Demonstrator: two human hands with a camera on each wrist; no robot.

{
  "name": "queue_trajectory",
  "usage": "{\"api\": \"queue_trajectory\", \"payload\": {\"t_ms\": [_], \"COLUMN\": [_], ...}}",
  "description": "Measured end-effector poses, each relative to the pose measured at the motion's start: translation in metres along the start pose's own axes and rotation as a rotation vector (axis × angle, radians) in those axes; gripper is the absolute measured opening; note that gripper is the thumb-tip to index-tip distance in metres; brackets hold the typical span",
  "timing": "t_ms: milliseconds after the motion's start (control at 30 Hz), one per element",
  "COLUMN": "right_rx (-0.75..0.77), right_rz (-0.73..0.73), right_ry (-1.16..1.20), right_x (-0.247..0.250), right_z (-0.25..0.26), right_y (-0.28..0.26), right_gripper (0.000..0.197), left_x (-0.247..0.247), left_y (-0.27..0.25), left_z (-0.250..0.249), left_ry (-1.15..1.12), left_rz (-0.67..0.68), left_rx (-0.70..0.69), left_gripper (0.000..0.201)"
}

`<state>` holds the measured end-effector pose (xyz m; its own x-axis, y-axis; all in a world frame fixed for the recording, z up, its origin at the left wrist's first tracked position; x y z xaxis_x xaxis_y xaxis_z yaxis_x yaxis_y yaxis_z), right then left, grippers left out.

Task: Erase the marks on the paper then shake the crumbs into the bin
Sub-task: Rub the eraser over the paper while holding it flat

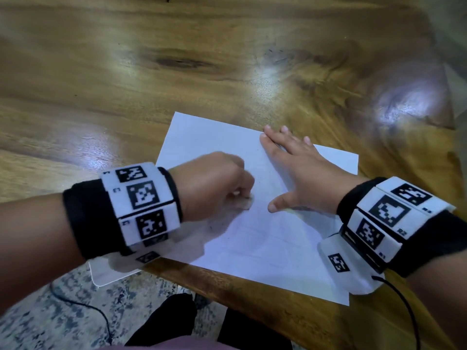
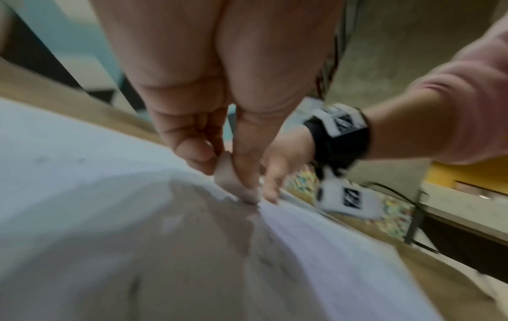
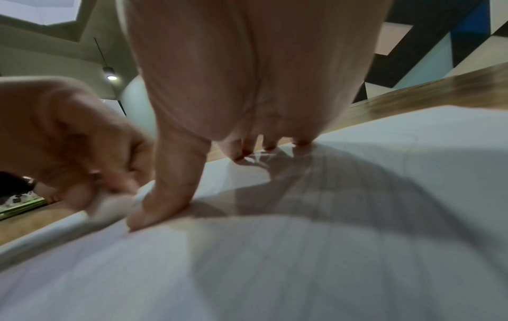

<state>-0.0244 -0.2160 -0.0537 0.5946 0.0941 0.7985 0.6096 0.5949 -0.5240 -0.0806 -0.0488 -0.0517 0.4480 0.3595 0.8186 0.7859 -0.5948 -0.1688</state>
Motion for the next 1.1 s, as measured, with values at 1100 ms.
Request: {"api": "queue_trajectory", "payload": {"t_ms": [1100], "right_rx": [-0.002], "right_rz": [0.007], "right_ry": [0.009], "right_x": [0.0], "right_z": [0.0], "right_y": [-0.001], "right_gripper": [0.117], "left_x": [-0.036], "left_y": [-0.054], "left_z": [-0.004], "left_ry": [-0.247], "left_rz": [0.268], "left_rx": [0.235], "left_gripper": [0.01]}}
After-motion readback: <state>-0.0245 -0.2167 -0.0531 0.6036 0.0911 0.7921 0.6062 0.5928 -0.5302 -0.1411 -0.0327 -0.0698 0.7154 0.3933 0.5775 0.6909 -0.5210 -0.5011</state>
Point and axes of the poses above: each hand's wrist, its own y-axis towards the middle knuckle, its own x-axis out of the back of the hand, z = x × y, the point moved 1 cm from there along y, towards the middle knuckle, and after that the axes turned 4 degrees about -x, right-handed, at the moved point
